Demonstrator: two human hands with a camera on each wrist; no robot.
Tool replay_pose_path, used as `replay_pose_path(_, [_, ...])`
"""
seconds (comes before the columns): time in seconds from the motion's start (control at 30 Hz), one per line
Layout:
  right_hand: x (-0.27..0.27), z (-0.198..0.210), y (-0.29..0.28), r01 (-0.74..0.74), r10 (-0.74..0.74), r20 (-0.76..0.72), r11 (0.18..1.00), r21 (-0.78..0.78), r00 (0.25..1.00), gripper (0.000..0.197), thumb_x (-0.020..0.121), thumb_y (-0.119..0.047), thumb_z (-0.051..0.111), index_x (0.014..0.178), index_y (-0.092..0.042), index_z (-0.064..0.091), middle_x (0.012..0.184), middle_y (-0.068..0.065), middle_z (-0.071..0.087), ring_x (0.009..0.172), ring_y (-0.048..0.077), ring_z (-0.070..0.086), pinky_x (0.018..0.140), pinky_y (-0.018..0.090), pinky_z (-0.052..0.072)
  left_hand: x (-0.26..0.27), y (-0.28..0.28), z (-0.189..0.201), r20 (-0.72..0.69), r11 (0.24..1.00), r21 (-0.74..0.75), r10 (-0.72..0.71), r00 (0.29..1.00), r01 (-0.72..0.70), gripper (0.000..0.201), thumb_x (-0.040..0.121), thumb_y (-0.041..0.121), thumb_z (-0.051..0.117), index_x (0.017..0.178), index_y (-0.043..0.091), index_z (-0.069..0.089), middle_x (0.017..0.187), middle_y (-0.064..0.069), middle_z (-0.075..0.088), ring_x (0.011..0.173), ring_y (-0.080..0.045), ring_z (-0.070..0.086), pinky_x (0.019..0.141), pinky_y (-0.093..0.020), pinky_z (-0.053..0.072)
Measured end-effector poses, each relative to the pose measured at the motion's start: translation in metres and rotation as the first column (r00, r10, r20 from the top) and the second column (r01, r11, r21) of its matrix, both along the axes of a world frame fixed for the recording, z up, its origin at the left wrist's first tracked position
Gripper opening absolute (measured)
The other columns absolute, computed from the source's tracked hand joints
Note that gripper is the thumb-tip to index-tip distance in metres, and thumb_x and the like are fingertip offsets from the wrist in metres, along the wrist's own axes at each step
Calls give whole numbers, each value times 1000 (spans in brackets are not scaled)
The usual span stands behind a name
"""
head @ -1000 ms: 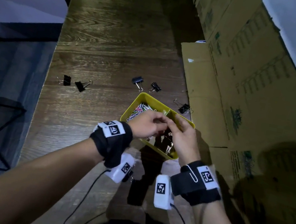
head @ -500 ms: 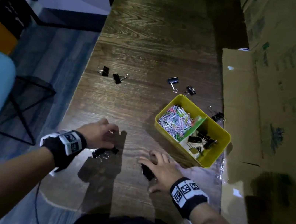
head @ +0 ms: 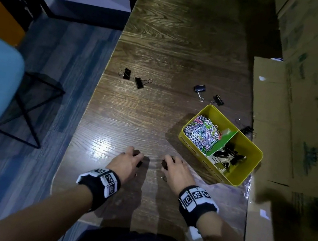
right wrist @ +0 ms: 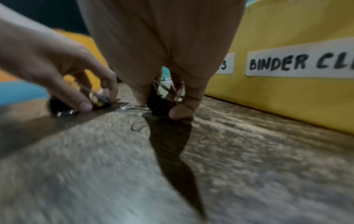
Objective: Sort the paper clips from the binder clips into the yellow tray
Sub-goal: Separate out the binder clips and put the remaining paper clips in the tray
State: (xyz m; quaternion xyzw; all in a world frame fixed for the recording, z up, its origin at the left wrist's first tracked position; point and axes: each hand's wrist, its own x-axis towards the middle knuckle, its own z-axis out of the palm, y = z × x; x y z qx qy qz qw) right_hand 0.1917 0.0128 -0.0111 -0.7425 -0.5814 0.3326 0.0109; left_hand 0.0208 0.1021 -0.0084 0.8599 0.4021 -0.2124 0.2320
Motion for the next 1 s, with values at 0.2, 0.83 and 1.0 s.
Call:
replay_pose_path(0.2, [11, 7, 8, 477, -460, -464, 874, -88, 757, 25, 94, -24, 56, 118, -20, 52, 112, 9, 63, 100, 23, 60, 87, 32, 48, 3, 18, 4, 214, 905, -325, 353, 911, -275, 27, 79, 14, 66, 103, 17, 54, 92, -9, 50, 76, -34, 63, 61, -38, 55])
replay_pose_path(0.83, [118, 123, -33, 891, -391, -916, 377, -253, -94, 26, 97, -11, 46, 121, -19, 49, 87, 9, 53, 65, 17, 56, 54, 28, 49, 160, 10, 99, 87, 39, -994, 853, 515, 105, 20, 91, 9, 42, 108, 16, 50, 102, -9, 60, 71, -18, 65, 59, -34, 58])
replay_pose_path(1.0, [140, 115, -43, 912, -527, -850, 347, -219, -4, 28, 97, -29, 50, 124, -25, 49, 108, 4, 57, 93, 18, 60, 74, 35, 51, 206, -7, 103, 136, 208, -977, 785, 605, -51, 16, 90, 13, 54, 105, 17, 54, 107, -12, 57, 92, -28, 60, 64, -36, 58])
